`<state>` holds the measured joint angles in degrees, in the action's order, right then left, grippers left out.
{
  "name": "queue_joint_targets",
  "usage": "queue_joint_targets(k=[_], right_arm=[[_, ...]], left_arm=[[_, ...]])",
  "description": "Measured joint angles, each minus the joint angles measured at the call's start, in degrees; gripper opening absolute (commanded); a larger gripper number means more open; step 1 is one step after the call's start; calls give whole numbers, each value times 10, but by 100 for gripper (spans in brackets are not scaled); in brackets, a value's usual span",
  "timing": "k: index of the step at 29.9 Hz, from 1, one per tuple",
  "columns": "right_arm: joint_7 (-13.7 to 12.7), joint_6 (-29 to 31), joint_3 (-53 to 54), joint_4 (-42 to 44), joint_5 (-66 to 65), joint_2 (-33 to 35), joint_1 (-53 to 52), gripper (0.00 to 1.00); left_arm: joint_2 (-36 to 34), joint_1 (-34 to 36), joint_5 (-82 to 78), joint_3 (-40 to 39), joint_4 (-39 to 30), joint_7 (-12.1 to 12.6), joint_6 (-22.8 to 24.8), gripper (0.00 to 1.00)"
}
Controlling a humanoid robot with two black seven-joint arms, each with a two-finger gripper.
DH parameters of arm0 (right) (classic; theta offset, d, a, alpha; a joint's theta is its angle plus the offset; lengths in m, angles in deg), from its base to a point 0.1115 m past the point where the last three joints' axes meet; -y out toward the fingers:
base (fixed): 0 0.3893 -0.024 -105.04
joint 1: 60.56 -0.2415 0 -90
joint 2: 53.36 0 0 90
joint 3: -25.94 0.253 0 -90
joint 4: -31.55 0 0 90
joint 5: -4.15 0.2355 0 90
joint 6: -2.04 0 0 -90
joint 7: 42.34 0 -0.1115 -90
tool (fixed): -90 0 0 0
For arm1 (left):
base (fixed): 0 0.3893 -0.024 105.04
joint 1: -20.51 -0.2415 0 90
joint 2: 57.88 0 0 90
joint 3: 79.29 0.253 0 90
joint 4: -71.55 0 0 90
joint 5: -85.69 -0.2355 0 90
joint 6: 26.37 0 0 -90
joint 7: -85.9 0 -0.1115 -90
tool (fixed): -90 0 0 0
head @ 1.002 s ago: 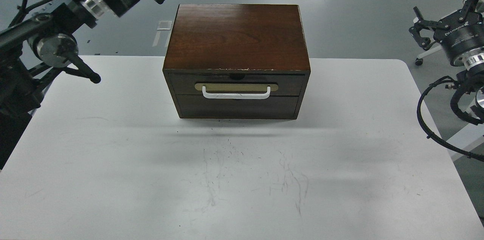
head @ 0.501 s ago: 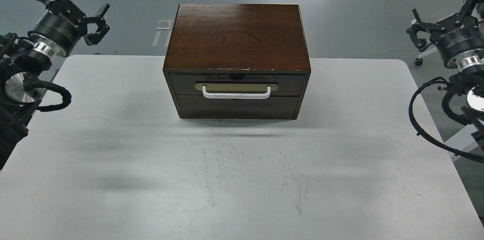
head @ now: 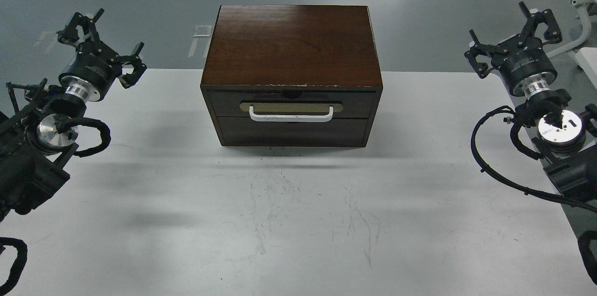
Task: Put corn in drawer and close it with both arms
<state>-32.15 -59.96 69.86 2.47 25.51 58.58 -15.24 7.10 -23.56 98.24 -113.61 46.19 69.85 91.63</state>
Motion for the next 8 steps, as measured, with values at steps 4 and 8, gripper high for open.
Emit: queue_joint_targets(k=[4,8], right_arm=[[0,0,-6,5,0,-8,3,100],[1,0,-7,5,0,-13,-1,100]], left_arm=[[4,-5,0,-2,1,0,0,98],[-1,-11,0,-2,1,0,0,98]])
